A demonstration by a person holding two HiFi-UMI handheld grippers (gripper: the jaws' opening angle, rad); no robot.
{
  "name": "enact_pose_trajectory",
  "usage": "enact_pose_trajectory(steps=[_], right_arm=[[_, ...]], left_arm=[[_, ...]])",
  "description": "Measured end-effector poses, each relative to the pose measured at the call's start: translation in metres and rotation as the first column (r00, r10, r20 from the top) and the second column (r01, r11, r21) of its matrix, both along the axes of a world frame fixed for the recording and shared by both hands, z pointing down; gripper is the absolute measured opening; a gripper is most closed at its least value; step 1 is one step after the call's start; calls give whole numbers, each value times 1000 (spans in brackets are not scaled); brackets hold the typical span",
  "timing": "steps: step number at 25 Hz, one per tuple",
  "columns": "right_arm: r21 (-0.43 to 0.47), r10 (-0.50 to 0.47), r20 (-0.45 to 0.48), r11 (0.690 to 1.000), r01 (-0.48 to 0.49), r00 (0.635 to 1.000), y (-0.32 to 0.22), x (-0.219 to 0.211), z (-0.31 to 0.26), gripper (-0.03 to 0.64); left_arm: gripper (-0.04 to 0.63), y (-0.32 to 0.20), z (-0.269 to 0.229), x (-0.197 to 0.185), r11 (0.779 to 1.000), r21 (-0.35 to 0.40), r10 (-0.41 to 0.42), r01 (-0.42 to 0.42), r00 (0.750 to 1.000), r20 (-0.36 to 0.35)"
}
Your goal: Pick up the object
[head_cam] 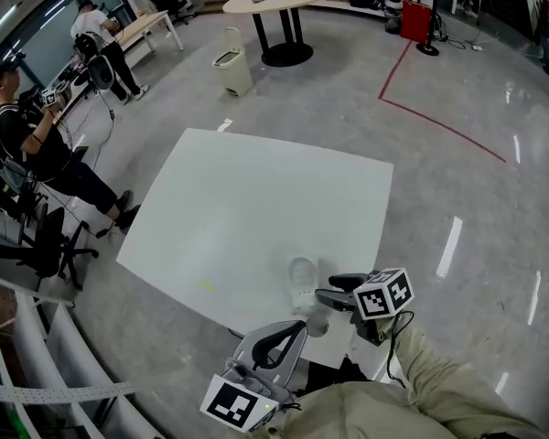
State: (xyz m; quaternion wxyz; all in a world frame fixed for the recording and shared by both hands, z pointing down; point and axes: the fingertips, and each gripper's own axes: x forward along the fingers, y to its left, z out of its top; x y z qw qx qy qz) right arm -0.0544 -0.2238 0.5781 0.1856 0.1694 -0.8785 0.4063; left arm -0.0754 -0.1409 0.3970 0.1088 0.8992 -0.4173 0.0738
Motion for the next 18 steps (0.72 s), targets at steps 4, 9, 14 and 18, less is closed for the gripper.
enact_pose_trajectory(steps=[4, 9, 14, 18], right_arm=[[-160, 45, 43, 986, -37, 998, -18, -21, 25, 268], [-309, -17, 43, 951, 29, 999, -24, -44, 39, 273], [-407, -60, 11, 912, 59, 998, -24, -57, 45, 272], [-423, -18, -13, 906, 10, 1000, -29, -60, 50, 201]], left_arm=[[5, -3, 5, -12, 999, -35, -9, 8, 1000, -2], [5, -7, 12, -26, 998, -55, -29, 29, 1000, -5], [5, -14, 12, -30, 998, -55, -35, 34, 999, -11], [5, -16, 12, -37, 998, -54, -40, 39, 999, -13]])
